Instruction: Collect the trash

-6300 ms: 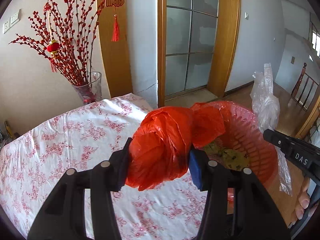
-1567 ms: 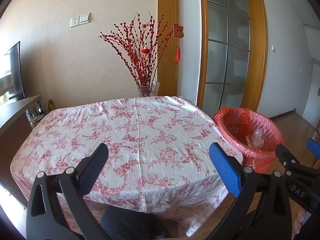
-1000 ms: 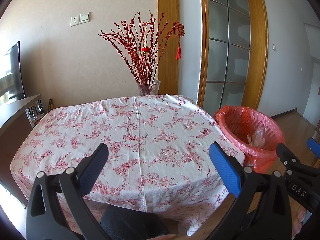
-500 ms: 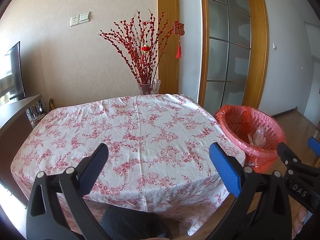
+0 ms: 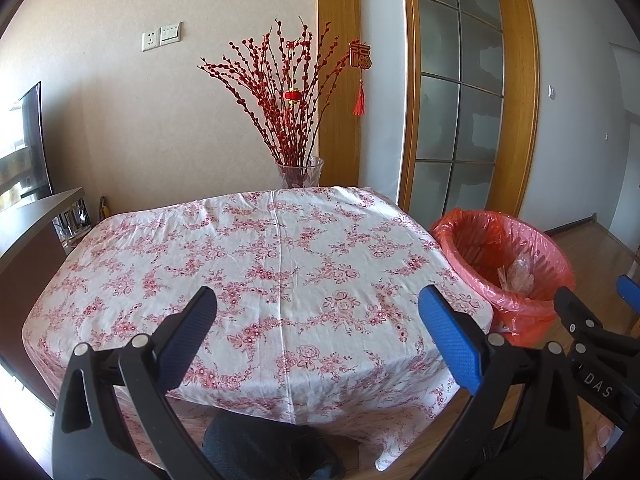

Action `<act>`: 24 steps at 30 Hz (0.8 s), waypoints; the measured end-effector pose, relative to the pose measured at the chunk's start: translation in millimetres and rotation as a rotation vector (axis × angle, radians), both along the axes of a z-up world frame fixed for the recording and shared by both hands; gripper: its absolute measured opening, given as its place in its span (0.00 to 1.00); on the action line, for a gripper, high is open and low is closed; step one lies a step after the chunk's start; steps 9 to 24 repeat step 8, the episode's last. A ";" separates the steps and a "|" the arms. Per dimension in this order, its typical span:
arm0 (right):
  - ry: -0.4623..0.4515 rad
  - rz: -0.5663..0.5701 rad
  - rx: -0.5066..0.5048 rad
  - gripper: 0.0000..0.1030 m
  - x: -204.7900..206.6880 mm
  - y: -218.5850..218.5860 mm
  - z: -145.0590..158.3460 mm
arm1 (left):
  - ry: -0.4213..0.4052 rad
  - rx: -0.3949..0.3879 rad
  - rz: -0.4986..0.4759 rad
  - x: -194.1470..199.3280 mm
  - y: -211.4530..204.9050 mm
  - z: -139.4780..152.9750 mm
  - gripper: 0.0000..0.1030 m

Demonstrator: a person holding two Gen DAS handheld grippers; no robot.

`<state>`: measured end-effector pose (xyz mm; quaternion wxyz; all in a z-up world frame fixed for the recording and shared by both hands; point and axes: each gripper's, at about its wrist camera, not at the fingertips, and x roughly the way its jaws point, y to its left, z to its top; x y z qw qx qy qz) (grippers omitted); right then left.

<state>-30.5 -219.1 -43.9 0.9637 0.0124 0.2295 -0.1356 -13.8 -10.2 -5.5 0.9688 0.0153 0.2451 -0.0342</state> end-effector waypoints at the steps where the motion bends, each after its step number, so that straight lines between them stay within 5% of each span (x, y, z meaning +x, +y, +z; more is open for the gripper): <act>1: 0.001 0.001 0.001 0.98 0.4 -0.1 0.3 | 0.001 0.001 0.000 0.2 0.1 -0.2 0.96; 24: 0.003 0.003 -0.001 0.98 1.2 -0.6 -0.4 | 0.010 -0.001 -0.003 2.3 -1.3 -0.3 0.96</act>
